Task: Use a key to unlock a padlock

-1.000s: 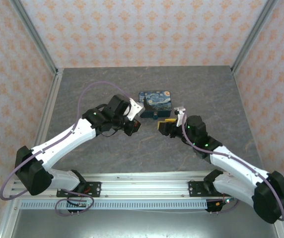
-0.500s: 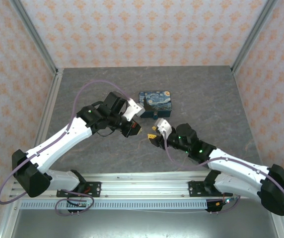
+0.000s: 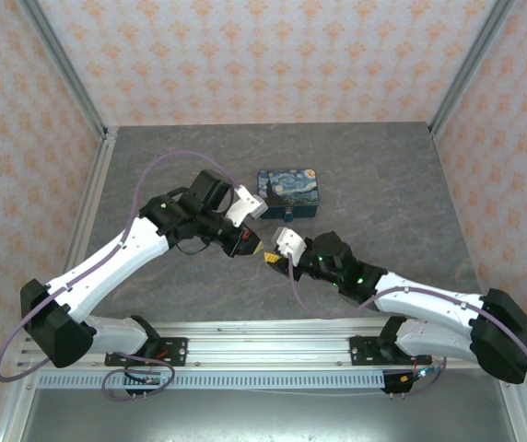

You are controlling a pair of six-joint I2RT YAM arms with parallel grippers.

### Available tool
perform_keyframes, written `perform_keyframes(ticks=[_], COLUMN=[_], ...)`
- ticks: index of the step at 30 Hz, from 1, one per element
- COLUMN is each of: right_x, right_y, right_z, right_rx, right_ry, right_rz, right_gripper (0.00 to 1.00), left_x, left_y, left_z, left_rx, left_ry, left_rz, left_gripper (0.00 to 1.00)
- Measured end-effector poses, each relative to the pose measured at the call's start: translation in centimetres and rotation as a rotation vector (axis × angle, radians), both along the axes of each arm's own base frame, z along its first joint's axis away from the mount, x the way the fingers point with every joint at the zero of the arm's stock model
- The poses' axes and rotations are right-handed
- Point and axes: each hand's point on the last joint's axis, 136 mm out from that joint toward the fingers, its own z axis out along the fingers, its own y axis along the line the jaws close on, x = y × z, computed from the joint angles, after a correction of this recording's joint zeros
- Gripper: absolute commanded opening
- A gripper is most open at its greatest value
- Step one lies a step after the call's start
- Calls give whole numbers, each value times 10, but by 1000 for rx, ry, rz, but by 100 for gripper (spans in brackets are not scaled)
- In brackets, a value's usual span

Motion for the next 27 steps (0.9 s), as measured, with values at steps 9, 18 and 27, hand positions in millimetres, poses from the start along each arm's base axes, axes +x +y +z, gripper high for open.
perform_keyframes(ticks=[9, 18, 27], right_x=[-1, -2, -3], right_y=[6, 7, 8], right_z=[15, 14, 14], right_rx=[27, 24, 24], right_ry=[-33, -37, -36], right_rz=[16, 22, 32], right_gripper=[37, 40, 41], left_x=[-2, 0, 0], left_y=[-1, 1, 1], left_z=[1, 2, 2], left_rx=[-13, -16, -17], left_ry=[11, 13, 13], left_rz=[-10, -2, -2], left_gripper=[0, 0, 0])
